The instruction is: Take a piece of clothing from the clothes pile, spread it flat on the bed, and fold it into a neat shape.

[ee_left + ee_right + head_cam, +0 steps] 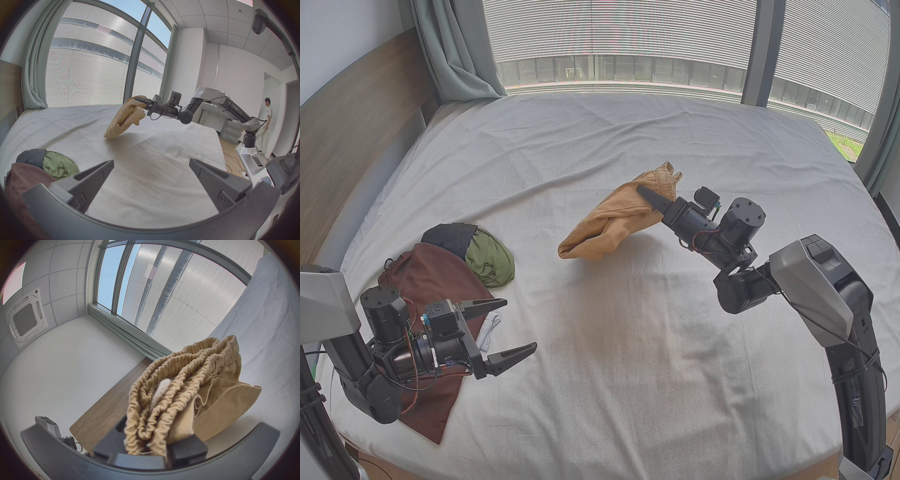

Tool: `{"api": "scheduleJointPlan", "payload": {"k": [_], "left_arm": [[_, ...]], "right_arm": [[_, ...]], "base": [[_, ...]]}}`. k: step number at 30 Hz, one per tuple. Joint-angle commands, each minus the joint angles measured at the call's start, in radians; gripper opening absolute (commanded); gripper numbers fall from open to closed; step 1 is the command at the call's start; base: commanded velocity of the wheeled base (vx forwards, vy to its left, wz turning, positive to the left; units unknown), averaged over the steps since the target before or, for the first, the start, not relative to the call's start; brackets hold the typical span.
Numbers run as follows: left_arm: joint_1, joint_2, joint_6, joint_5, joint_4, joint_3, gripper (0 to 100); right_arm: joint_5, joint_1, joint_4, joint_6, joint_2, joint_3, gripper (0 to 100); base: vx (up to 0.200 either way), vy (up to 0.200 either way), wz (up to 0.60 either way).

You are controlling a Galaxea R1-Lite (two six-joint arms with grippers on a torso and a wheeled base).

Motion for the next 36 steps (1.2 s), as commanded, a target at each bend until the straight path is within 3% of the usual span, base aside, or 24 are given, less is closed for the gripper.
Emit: {"api": "scheduleJointPlan", "payload": {"k": [1,9,19,36], "left_arm": [[0.004,0.0,0.0,-0.002,-0.001,0.003,100],[0.004,-0.003,0.0,-0.002,-0.001,0.004,100],[0.015,-0.001,0.002,-0.003,-0.001,0.003,100],[0.015,-0.004,0.002,-0.003,-0.001,-0.005,100]], "right_arm": [[0.0,0.005,0.062,0.001,0.009,-0.117,0],[0.0,0.007,0.153,0.001,0.1,-0.274,0],[-0.003,-0.021,0.171,0.002,0.236,-0.288,0],[-0.009,-0.041,-0.027,-0.057,0.098,0.225,0]], "base": [[0.0,0.0,0.0],[0.0,0.0,0.0],[0.0,0.0,0.0],[0.0,0.0,0.0]]}}
